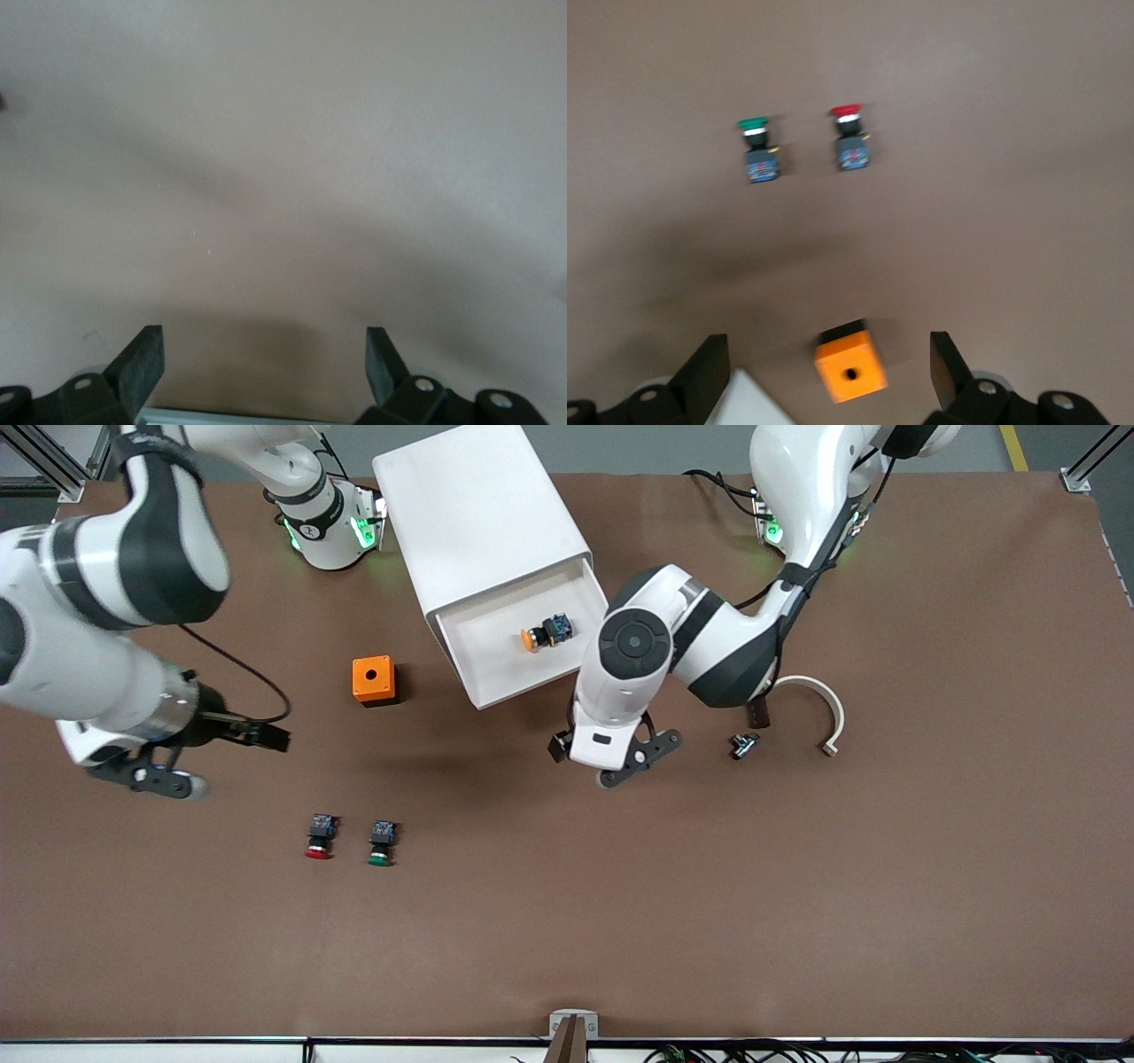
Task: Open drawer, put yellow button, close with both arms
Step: 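Withdraw the right gripper while the left gripper moves to the drawer, then push the drawer shut with the left gripper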
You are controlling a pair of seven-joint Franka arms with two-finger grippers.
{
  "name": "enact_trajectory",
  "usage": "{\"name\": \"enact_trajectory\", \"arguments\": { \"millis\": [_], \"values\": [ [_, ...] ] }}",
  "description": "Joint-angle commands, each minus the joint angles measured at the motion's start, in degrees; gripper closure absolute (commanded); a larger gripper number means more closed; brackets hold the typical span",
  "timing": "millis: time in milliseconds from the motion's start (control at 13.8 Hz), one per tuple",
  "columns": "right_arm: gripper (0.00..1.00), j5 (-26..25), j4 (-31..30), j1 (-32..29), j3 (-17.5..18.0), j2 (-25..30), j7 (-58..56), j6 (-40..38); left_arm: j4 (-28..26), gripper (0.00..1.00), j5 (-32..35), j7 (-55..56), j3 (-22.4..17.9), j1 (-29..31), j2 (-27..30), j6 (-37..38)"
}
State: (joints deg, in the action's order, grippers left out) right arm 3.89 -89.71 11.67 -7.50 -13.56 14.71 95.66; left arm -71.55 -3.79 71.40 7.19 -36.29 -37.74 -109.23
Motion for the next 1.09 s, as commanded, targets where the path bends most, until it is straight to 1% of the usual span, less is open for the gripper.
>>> {"name": "enact_trajectory", "arguments": {
  "millis": [0, 145, 363, 509, 726, 872, 1017],
  "values": [
    [0.0, -1.6, -0.6, -6.2, 1.3, 0.8, -11.5, -0.5, -1.0, 0.0, 1.2, 1.8, -0.2, -2.6, 0.5, -0.8],
    [0.0, -3.3, -0.6, -9.9, 1.3, 0.8, -18.0, -0.5, -1.3, 0.0, 0.7, 3.0, -0.2, -4.7, 0.4, -0.8],
    [0.0, -3.4, -0.6, -13.9, 1.3, 0.9, -25.6, 0.0, -1.7, 0.0, 0.6, 5.0, -0.2, -8.0, -0.1, -0.7],
    [0.0, -3.2, -0.6, -16.1, 1.5, 2.0, -27.9, 0.1, -1.7, 0.0, 0.4, 5.2, -0.2, -9.6, -0.1, -0.6],
    [0.0, -3.2, -0.6, -15.8, 1.5, 4.3, -26.6, -0.6, -1.7, 0.0, 0.2, 5.9, 0.0, -12.0, -0.1, -0.2],
    [0.0, -3.2, -0.6, -14.3, 2.0, 4.9, -18.1, -3.7, -1.7, 0.0, -0.4, 7.7, 0.6, -12.8, -0.1, -0.2],
    [0.0, -3.4, -0.6, -11.9, 2.0, 5.3, -16.4, -4.3, -1.7, 0.0, -3.1, 7.8, 0.9, -13.3, -0.1, -0.2]
  ]
}}
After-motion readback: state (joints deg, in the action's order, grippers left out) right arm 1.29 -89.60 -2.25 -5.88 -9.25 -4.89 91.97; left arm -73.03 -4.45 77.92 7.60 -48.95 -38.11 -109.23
